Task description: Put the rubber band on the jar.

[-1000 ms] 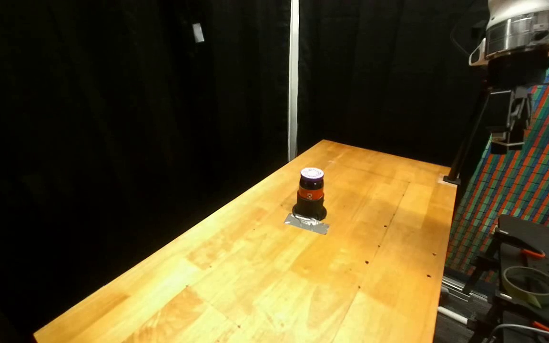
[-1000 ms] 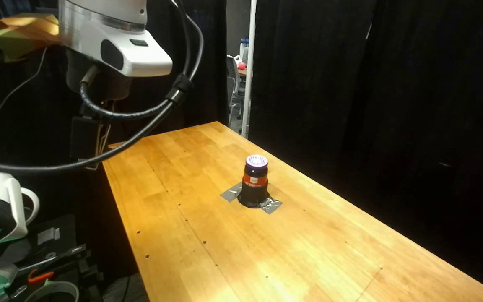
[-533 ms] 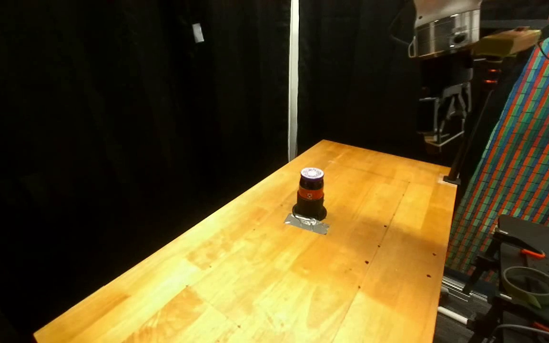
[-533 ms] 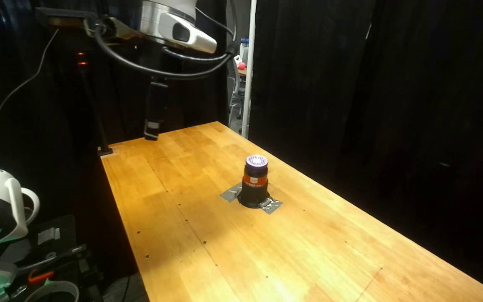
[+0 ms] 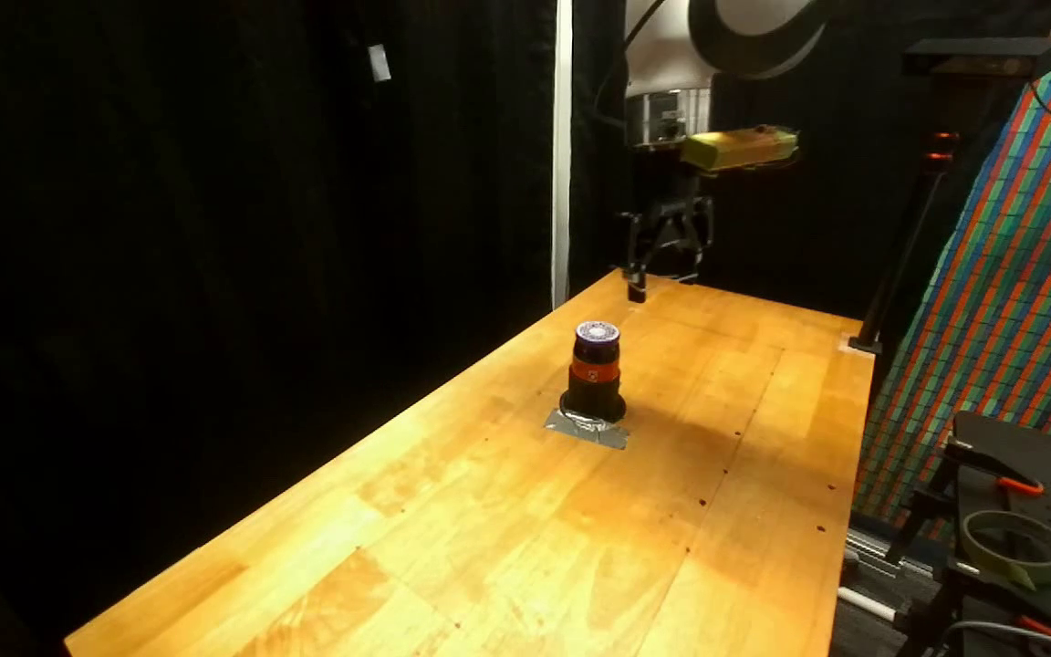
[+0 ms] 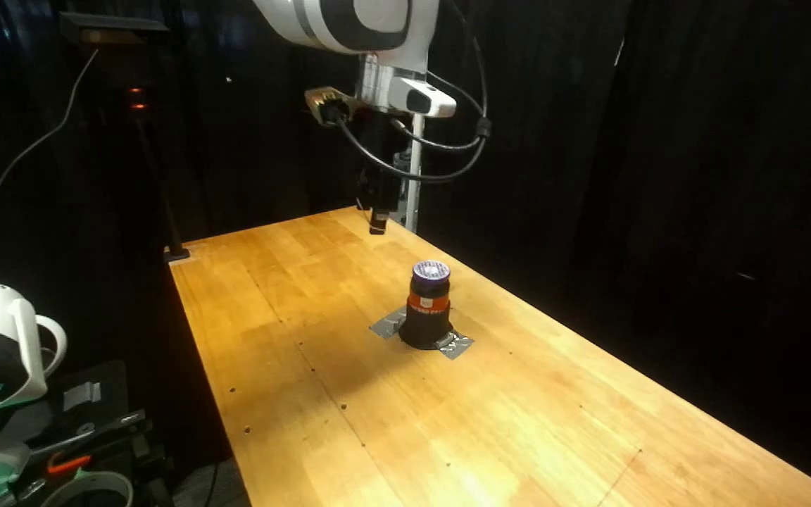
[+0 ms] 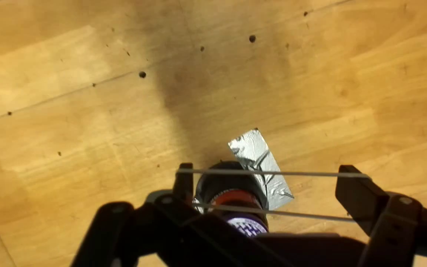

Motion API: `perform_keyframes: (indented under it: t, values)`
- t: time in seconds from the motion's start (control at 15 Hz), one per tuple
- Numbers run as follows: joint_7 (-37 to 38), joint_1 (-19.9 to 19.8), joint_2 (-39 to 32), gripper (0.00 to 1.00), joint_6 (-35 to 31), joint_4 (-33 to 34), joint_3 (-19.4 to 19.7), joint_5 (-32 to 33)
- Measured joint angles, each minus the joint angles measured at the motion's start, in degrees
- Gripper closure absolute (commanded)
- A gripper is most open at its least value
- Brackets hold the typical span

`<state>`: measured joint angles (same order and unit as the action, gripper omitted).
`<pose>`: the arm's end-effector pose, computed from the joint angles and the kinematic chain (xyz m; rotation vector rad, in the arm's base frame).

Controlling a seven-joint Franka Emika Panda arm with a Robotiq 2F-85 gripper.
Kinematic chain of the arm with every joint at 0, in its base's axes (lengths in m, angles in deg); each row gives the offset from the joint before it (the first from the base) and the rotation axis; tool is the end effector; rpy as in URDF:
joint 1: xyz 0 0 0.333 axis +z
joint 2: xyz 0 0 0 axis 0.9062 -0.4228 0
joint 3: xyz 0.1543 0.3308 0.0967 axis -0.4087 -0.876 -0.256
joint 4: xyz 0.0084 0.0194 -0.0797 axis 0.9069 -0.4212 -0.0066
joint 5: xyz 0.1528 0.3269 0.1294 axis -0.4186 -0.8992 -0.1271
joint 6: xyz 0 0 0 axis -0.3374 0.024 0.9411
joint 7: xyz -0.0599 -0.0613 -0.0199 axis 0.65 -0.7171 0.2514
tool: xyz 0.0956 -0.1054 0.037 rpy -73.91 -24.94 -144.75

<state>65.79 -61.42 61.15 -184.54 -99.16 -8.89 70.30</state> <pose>0.5924 0.1310 0.4053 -3.0980 0.3847 0.1838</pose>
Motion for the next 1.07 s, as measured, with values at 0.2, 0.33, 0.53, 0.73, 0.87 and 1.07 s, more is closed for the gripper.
perform_keyframes:
  t: [0.2,0.33,0.53,0.73,0.87,1.07]
  values:
    - [0.0,1.9,-9.5,0.0,-0.7,9.0,2.7,0.6]
    - [0.0,3.0,-15.4,0.0,-0.6,14.7,4.5,0.6]
    - [0.0,4.0,-23.3,0.0,0.6,23.0,6.8,0.6]
    - [0.0,4.5,-29.5,0.0,3.1,31.0,8.7,0.6]
    - [0.0,4.7,-32.7,0.0,5.4,35.9,9.7,0.7]
    - [-0.1,4.7,-35.8,0.0,11.2,41.2,10.1,0.7]
